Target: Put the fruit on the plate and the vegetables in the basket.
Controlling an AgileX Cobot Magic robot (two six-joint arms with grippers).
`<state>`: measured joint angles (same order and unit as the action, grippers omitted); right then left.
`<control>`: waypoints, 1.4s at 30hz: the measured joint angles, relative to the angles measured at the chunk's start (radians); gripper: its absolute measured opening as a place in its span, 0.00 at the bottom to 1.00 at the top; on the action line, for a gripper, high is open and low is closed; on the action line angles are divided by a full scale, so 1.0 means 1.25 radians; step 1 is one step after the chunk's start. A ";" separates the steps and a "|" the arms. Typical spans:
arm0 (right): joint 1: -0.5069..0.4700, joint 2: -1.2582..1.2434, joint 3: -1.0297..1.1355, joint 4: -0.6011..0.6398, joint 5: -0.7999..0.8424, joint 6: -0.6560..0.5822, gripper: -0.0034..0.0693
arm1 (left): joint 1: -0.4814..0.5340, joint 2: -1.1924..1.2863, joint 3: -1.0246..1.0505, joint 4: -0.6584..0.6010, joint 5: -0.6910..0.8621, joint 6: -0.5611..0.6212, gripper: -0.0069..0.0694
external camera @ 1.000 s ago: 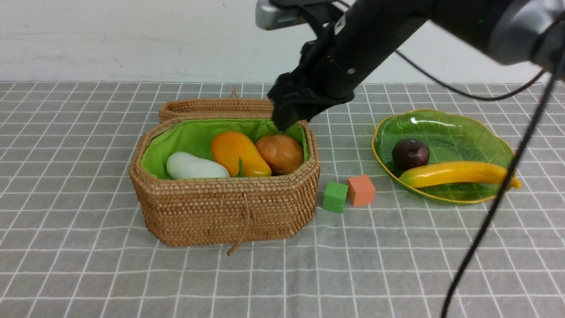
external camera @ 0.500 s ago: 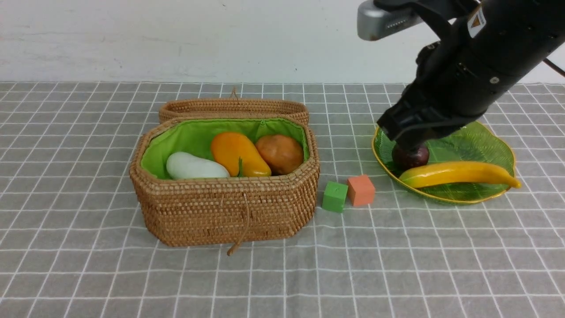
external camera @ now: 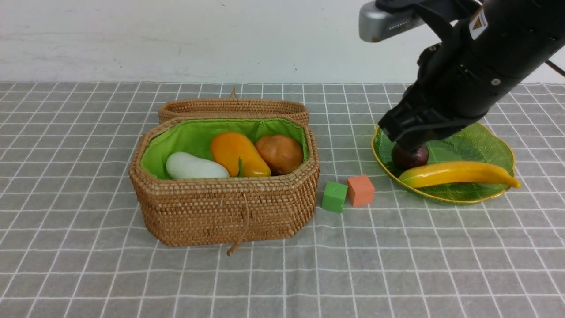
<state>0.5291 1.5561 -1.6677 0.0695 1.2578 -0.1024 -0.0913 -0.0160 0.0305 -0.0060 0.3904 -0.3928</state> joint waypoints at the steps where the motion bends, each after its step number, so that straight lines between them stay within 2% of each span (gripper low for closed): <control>1: 0.000 -0.001 0.000 0.000 0.000 0.000 0.03 | 0.000 0.000 0.000 0.000 0.000 0.000 0.40; 6: 0.000 -0.037 0.002 -0.013 -0.002 -0.034 0.03 | 0.000 0.000 0.000 0.000 0.000 0.000 0.40; 11: -0.010 -0.168 0.024 -0.056 -0.019 -0.079 0.04 | 0.000 0.000 0.000 0.000 0.000 0.000 0.40; 15: -0.114 -0.349 0.137 -0.080 -0.178 -0.044 0.04 | 0.000 0.000 0.000 0.000 0.000 0.000 0.40; 20: -0.291 -0.584 0.400 -0.096 -0.322 0.057 0.05 | 0.000 0.000 0.000 0.000 0.000 0.000 0.40; 22: -0.317 -0.640 0.460 -0.098 -0.347 0.073 0.05 | 0.000 0.000 0.000 0.000 0.000 0.000 0.40; 24: -0.371 -0.762 0.622 -0.106 -0.397 0.094 0.05 | 0.000 0.000 0.000 0.000 0.000 0.000 0.40; 35: -0.425 -1.127 1.212 -0.101 -0.650 0.105 0.06 | 0.000 0.000 0.000 0.000 0.000 0.000 0.40; 40: -0.463 -1.239 1.340 -0.098 -0.666 0.105 0.07 | 0.000 0.000 0.000 0.000 0.000 0.000 0.40; 42: -0.467 -1.249 1.343 -0.098 -0.681 0.106 0.07 | 0.000 0.000 0.000 0.000 0.000 0.000 0.40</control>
<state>-0.0545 -0.0055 0.0109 -0.0534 0.4061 0.0295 -0.0913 -0.0160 0.0305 -0.0060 0.3902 -0.3928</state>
